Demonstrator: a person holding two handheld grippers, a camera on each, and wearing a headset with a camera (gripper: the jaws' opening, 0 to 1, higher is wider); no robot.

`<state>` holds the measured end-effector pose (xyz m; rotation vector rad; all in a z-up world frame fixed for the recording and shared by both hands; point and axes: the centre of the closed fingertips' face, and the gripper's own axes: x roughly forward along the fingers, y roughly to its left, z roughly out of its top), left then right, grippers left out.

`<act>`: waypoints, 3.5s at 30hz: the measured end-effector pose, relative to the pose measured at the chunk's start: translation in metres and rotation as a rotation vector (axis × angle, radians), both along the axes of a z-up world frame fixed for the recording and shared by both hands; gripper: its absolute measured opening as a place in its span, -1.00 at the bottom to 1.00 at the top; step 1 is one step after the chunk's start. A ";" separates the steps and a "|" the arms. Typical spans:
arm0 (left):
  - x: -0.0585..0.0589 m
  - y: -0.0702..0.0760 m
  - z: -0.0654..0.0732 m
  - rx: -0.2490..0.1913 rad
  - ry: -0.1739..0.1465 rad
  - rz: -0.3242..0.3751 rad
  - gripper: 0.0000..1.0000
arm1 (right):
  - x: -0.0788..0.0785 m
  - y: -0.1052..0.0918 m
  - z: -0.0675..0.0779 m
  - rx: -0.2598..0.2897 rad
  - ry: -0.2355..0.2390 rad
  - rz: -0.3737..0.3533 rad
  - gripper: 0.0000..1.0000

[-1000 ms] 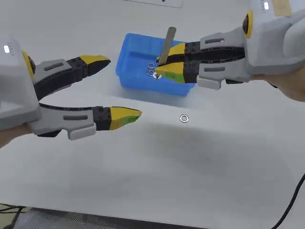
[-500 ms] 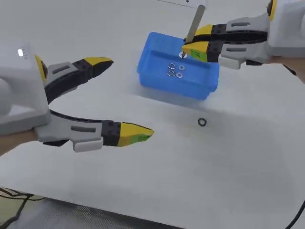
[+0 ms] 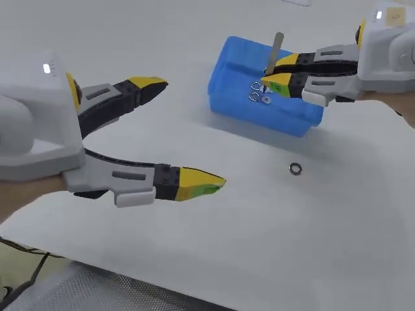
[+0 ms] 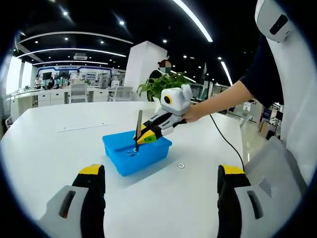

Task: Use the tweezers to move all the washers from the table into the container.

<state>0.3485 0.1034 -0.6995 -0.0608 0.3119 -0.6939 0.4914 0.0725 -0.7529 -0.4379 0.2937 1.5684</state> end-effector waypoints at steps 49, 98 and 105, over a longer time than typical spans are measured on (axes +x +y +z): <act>0.109 -0.045 0.044 -0.085 -0.129 -0.227 -0.41 | -0.042 -0.009 0.018 -0.030 0.023 0.114 -0.85; 0.107 -0.064 0.055 0.082 -0.260 -0.464 -0.93 | -0.037 -0.009 0.029 -0.033 -0.004 0.035 -0.49; 0.104 -0.064 0.063 0.091 -0.263 -0.468 -0.93 | -0.028 -0.032 0.047 0.036 -0.050 -0.088 -0.47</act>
